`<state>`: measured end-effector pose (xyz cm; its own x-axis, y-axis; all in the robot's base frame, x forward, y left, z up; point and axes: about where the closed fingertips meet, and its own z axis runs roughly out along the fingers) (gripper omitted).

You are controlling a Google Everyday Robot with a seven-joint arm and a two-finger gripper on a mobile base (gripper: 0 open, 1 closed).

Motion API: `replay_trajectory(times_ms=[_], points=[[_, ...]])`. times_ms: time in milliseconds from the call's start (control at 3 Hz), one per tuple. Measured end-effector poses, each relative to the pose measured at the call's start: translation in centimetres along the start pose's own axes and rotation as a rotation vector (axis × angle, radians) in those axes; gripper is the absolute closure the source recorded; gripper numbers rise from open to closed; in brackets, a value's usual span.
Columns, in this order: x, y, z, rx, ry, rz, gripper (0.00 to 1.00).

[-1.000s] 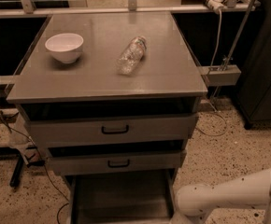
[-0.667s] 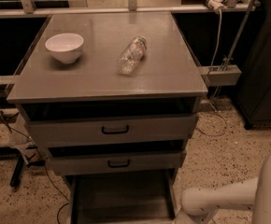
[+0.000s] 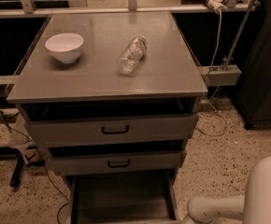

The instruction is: Close bottom drawer

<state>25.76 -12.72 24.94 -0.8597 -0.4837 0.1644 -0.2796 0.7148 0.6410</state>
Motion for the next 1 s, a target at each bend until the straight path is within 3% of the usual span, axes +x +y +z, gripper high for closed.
replay_trajectory(times_ms=[333, 667, 1000], points=[[-0.3, -0.3, 0.8, -0.012, -0.002, 0.009, 1.00], [-0.6, -1.2, 2.0, -0.067, -0.054, 0.035, 1.00], [-2.4, -3.1, 2.6, -0.110, -0.194, 0.108, 1.00]])
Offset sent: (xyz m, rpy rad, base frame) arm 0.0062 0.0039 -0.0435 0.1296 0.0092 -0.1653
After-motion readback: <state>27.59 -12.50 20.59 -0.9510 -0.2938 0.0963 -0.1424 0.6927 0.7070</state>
